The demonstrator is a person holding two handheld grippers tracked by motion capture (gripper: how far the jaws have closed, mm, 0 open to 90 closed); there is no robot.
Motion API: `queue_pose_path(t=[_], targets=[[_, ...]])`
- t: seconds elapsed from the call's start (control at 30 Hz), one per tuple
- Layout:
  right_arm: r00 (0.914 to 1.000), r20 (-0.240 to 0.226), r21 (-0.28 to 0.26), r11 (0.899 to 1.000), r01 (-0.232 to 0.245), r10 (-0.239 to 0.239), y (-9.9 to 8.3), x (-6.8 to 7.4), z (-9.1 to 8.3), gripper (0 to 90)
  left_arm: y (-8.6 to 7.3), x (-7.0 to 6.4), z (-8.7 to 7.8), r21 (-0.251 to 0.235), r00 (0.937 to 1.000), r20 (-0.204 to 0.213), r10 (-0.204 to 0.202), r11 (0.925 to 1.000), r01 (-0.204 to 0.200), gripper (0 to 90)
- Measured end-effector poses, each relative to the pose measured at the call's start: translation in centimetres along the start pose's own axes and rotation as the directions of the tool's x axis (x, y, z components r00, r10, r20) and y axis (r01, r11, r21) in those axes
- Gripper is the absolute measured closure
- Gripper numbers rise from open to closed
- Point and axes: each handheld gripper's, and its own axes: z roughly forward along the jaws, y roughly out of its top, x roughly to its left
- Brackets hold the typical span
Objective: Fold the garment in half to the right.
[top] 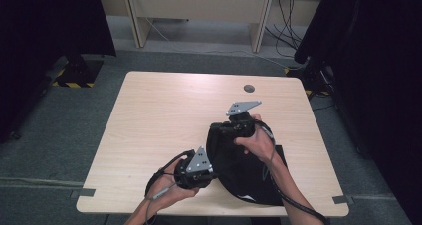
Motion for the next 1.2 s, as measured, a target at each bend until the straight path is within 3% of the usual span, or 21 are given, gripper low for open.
queue_pose_path(t=[0.23, 0.4, 0.5, 0.67, 0.83, 0.9, 1.0, 1.1, 1.2], targets=[[0.9993, 0.032, -0.054, 0.998, -0.018, 0.020, -1.5, -1.1, -3.5, 85.5, 3.2, -0.7, 1.7, 0.064, 0.9964, 0.044, 0.072, 0.9952, -0.074, 74.0], [0.9971, 0.061, -0.068, 0.997, -0.041, 0.045, -3.6, -2.0, -5.9, 85.5, 4.5, -1.4, 3.5, 0.104, 0.9952, 0.048, 0.086, 0.9904, -0.091, 73.9], [0.9946, 0.077, -0.062, 0.996, -0.066, 0.070, -5.1, -2.7, -6.8, 85.5, 5.0, -1.7, 4.6, 0.117, 0.9954, 0.054, 0.079, 0.9895, -0.085, 73.9], [0.9906, 0.087, -0.053, 0.993, -0.102, 0.106, -7.7, -3.7, -7.3, 85.2, 5.4, -2.6, 7.2, 0.131, 0.9924, 0.099, 0.073, 0.9877, -0.086, 73.6], [0.9875, 0.093, -0.049, 0.991, -0.124, 0.128, -9.2, -4.2, -7.6, 83.4, 5.8, -3.6, 9.7, 0.140, 0.9908, 0.119, 0.064, 0.9868, -0.081, 72.8], [0.9869, 0.096, -0.048, 0.991, -0.126, 0.130, -9.6, -4.3, -7.8, 80.7, 5.9, -4.0, 10.5, 0.135, 0.9906, 0.121, 0.063, 0.9876, -0.080, 72.0], [0.9794, 0.146, -0.029, 0.990, -0.137, 0.139, -10.1, -4.4, -8.3, 69.0, 5.8, -4.6, 11.5, 0.124, 0.9887, 0.133, 0.069, 0.9886, -0.086, 69.2], [0.9713, 0.190, -0.022, 0.990, -0.142, 0.143, -10.4, -4.4, -8.8, 56.3, 5.7, -4.8, 12.0, 0.090, 0.9878, 0.150, 0.043, 0.9943, -0.056, 60.5], [0.9629, 0.234, -0.012, 0.991, -0.136, 0.135, -10.4, -4.3, -9.4, 49.2, 5.8, -4.9, 11.7, 0.049, 0.9861, 0.165, 0.019, 0.9984, -0.027, 48.7]])
